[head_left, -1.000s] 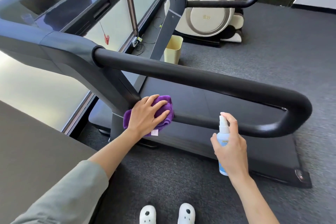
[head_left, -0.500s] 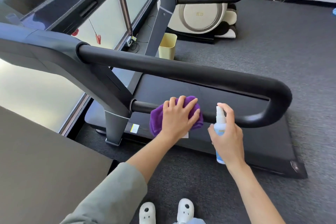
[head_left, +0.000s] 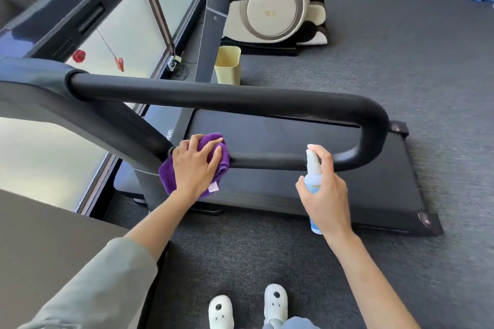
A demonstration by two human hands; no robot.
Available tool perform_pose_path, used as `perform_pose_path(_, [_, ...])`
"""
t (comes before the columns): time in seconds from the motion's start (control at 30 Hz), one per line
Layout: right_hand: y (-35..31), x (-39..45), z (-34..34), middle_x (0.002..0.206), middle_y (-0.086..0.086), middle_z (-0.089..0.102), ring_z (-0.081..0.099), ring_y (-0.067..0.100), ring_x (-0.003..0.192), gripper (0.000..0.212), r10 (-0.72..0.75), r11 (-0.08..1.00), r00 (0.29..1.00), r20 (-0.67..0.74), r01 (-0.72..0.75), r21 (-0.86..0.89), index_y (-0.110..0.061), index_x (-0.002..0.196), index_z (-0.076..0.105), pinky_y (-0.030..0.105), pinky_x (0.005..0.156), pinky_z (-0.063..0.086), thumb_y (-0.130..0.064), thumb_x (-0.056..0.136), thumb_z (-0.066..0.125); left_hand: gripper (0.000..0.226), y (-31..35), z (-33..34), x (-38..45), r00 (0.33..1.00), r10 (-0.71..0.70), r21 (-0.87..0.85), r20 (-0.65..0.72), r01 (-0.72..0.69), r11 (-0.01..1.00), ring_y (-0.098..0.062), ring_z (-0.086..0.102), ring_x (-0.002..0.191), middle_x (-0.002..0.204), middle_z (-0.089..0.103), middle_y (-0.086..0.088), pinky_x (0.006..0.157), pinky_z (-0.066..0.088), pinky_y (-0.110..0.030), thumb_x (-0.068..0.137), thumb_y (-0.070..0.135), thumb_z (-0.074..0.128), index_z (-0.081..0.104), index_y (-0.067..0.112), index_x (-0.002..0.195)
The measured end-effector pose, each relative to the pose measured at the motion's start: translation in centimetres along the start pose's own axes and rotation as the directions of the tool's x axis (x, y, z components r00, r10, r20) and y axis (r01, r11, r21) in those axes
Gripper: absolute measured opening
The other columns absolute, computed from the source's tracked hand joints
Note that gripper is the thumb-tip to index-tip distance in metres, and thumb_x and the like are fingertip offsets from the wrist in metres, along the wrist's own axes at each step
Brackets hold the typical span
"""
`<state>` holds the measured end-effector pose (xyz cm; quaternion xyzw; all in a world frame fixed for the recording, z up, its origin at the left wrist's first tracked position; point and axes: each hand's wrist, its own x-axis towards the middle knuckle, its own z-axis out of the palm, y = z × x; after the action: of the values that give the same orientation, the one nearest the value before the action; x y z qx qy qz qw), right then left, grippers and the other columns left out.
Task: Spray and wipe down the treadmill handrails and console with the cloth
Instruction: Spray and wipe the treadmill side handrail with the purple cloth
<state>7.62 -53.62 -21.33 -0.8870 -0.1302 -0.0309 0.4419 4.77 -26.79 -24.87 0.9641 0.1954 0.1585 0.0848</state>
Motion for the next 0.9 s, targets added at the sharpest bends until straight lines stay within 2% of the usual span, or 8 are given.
perform_pose_path(0.1, [1.2, -0.8, -1.0, 0.12, -0.008, 0.065, 0.062, 0.027, 0.088, 0.063, 0.008, 1.0, 1.0, -0.016, -0.009, -0.017, -0.035, 0.137, 0.043, 0.028, 0.072, 0.04, -0.005, 0.086, 0.066, 0.046, 3.8, 0.0, 0.1, 0.998, 0.054, 0.021, 0.023, -0.055, 0.998, -0.03, 0.055, 0.099, 0.115, 0.062, -0.003, 0.083, 0.039, -0.04, 0.096, 0.047, 0.028, 0.069, 0.034, 0.113])
perform_pose_path(0.23, [1.5, -1.2, -1.3, 0.129, -0.005, 0.064, 0.065, 0.033, 0.094, 0.063, -0.001, 1.0, 1.0, -0.025, 0.001, -0.026, -0.031, 0.138, 0.044, 0.034, 0.076, 0.048, -0.004, 0.086, 0.067, 0.043, 9.8, -0.2, 0.6, 0.989, 0.113, 0.024, 0.092, -0.116, 0.993, -0.03, 0.055, 0.096, 0.11, 0.063, -0.002, 0.08, 0.037, -0.038, 0.096, 0.047, 0.03, 0.069, 0.032, 0.109])
perform_pose_path(0.4, [0.5, -0.8, -1.6, 0.129, -0.006, 0.063, 0.067, 0.032, 0.096, 0.068, -0.037, 0.999, 0.999, -0.018, 0.037, -0.013, -0.038, 0.134, 0.038, 0.038, 0.076, 0.055, -0.003, 0.084, 0.068, 0.044, 15.6, 0.7, -0.2, 0.954, 0.287, -0.079, 0.085, -0.281, 0.956, -0.026, 0.057, 0.098, 0.116, 0.064, -0.001, 0.084, 0.043, -0.038, 0.097, 0.05, 0.033, 0.062, 0.031, 0.123])
perform_pose_path(0.57, [0.4, -0.4, -2.1, 0.12, -0.006, 0.066, 0.064, 0.032, 0.084, 0.065, -0.014, 1.0, 0.998, -0.053, 0.013, -0.024, -0.038, 0.134, 0.039, 0.04, 0.071, 0.052, -0.005, 0.085, 0.067, 0.055, 11.2, 0.4, 0.4, 0.939, 0.315, -0.078, 0.137, -0.306, 0.949, -0.024, 0.058, 0.097, 0.119, 0.06, 0.0, 0.077, 0.047, -0.035, 0.091, 0.066, 0.032, 0.054, 0.034, 0.13])
perform_pose_path(0.67, [0.8, -0.6, -2.3, 0.115, -0.005, 0.066, 0.062, 0.033, 0.082, 0.062, 0.006, 1.0, 0.999, -0.05, -0.007, -0.027, -0.034, 0.135, 0.043, 0.041, 0.071, 0.051, -0.005, 0.086, 0.065, 0.059, 8.0, -0.1, 1.4, 0.955, 0.215, -0.114, 0.202, -0.196, 0.974, -0.027, 0.06, 0.098, 0.116, 0.06, 0.0, 0.082, 0.048, -0.037, 0.085, 0.075, 0.035, 0.056, 0.04, 0.128])
perform_pose_path(0.77, [1.5, -0.9, -2.6, 0.114, -0.003, 0.068, 0.063, 0.033, 0.084, 0.061, 0.043, 0.999, 0.998, -0.044, -0.043, 0.002, -0.032, 0.137, 0.044, 0.041, 0.074, 0.051, -0.004, 0.086, 0.064, 0.057, 4.9, -0.5, 1.6, 0.967, 0.139, -0.133, 0.212, -0.113, 0.985, -0.029, 0.06, 0.101, 0.116, 0.059, -0.001, 0.085, 0.048, -0.039, 0.085, 0.073, 0.039, 0.058, 0.038, 0.125])
perform_pose_path(0.9, [2.6, -0.9, -3.6, 0.104, 0.003, 0.07, 0.061, 0.035, 0.08, 0.063, 0.049, 0.999, 0.996, -0.069, -0.049, 0.007, -0.037, 0.134, 0.041, 0.042, 0.072, 0.051, -0.004, 0.086, 0.065, 0.047, 3.9, -0.2, 1.7, 0.967, 0.145, -0.187, 0.209, -0.106, 0.977, -0.026, 0.055, 0.108, 0.119, 0.057, 0.0, 0.091, 0.041, -0.041, 0.092, 0.065, 0.039, 0.063, 0.033, 0.117])
